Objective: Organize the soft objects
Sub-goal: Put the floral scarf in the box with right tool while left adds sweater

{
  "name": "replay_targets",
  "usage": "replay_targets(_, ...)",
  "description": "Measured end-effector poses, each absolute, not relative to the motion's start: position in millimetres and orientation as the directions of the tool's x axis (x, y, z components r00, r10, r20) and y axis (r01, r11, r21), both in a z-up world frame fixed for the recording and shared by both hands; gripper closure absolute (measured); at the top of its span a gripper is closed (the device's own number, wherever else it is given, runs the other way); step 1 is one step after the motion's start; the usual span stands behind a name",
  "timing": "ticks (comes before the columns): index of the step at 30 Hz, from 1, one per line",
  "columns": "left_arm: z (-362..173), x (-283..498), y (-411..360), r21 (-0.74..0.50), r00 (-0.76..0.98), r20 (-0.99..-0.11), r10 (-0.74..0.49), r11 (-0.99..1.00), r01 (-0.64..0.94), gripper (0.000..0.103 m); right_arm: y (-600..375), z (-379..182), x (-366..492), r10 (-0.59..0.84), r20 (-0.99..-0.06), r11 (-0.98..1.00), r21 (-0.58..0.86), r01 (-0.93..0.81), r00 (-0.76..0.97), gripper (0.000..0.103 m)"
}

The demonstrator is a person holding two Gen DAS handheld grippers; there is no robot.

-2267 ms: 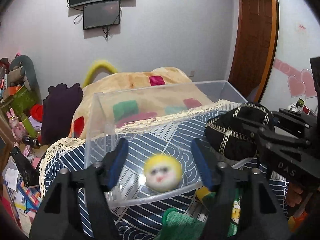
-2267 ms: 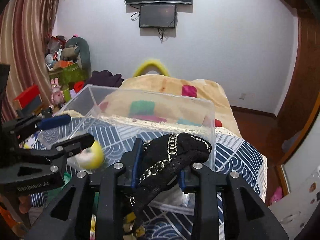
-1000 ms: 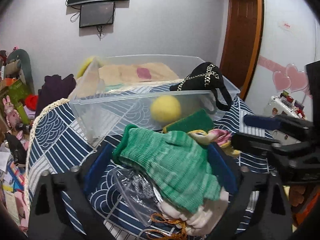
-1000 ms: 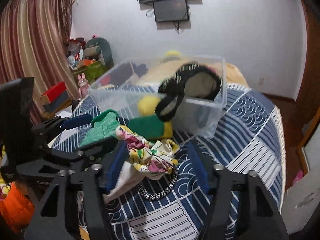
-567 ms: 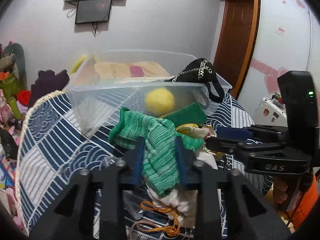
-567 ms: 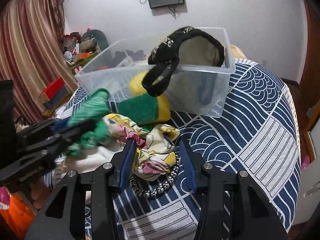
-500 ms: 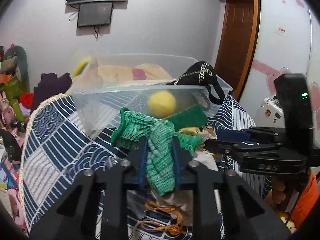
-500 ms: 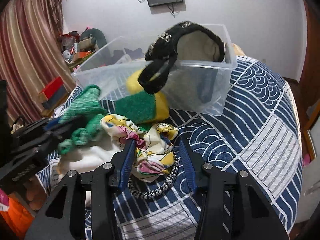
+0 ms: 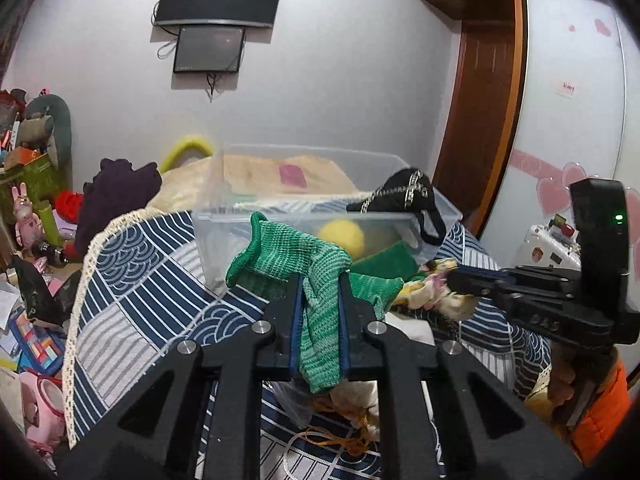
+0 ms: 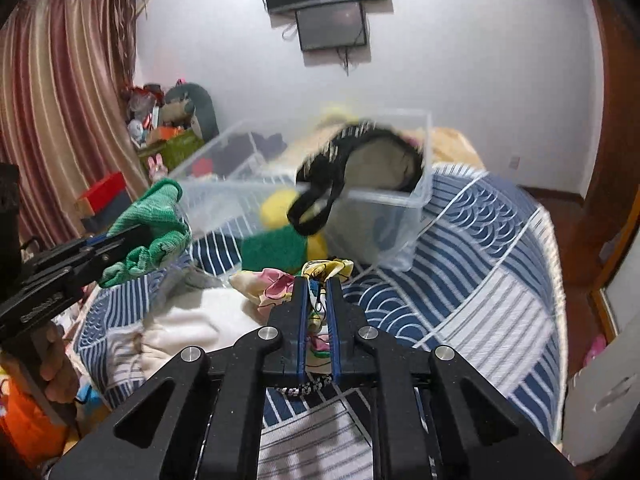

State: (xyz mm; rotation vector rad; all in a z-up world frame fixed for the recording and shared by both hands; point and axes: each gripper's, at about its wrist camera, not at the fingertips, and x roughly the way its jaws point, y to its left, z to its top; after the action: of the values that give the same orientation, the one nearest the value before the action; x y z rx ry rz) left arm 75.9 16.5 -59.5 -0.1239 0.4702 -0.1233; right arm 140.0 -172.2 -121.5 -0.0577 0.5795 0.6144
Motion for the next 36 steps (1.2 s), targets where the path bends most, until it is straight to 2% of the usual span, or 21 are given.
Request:
replay_targets(10,-26.0,66.4,17.6,-0.099,0.926,-0.359,-0.118,0.991,0.088,0.089,-190.1,-80.4,118.6,0.539,-0.414,0.823,0.075,-0.563,0.733,0.095)
replay_targets(19,-5.2,95.0,22.4,-0.076,0.937,-0.331,-0.107,0.993,0.087,0.089,-171.7,-46.1,142.9,0.515,-0.344,0.844,0.043,-0.535,0.785,0.095)
replay_targets(28,-3.8,142.1,21.7,-0.070,0.921,-0.377,-0.103,0.994,0.083,0.089,-150.9,-38.3,181.6,0.510,-0.349,0.847,0.049,-0.529,0.786,0.095)
replay_targets(36,-22.9,183.7,16.6,-0.045,0.887,-0.454,-0.085,0.996,0.072,0.089,-120.6,-62.7,211.4,0.493,-0.437,0.841,0.020,-0.540,0.752,0.095)
